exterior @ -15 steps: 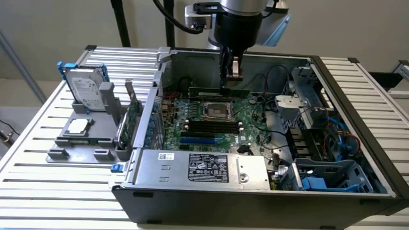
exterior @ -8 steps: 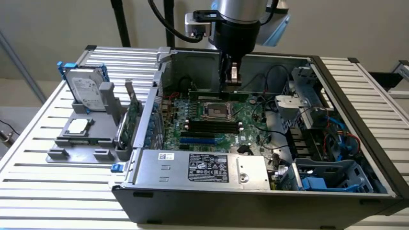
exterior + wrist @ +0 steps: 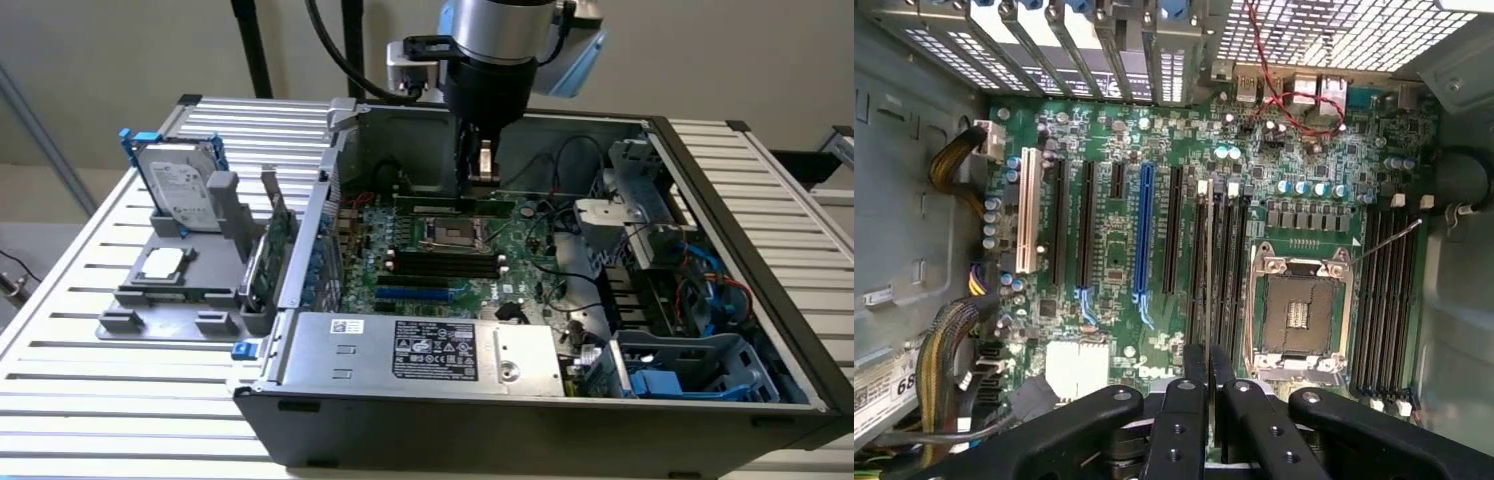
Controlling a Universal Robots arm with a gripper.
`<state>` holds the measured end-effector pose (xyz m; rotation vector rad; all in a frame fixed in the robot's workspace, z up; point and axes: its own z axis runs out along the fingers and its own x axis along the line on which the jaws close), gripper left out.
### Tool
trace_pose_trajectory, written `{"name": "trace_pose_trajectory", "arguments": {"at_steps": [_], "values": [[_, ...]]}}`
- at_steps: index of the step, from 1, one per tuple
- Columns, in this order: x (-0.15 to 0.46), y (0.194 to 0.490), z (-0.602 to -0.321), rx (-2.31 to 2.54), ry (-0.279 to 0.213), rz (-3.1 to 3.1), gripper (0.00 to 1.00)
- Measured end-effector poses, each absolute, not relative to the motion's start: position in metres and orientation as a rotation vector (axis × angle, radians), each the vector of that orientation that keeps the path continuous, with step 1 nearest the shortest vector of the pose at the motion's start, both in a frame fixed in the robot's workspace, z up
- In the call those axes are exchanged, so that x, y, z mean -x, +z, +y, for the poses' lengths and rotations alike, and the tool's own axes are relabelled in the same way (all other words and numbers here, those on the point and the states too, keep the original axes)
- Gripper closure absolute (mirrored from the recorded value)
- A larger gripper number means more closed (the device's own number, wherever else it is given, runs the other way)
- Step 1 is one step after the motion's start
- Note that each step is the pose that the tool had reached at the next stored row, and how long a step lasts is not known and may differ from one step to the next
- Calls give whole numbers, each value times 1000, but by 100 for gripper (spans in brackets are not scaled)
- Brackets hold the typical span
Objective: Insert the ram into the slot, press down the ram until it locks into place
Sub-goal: 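Insert the ram into the slot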
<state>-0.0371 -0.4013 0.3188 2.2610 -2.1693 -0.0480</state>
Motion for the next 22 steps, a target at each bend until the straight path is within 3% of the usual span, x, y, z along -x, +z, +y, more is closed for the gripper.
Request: {"name": "trace_pose_trajectory", "arguments": {"at_steps": [22], "values": [[37,279,-399,-2256,-31,-2165,87]]}}
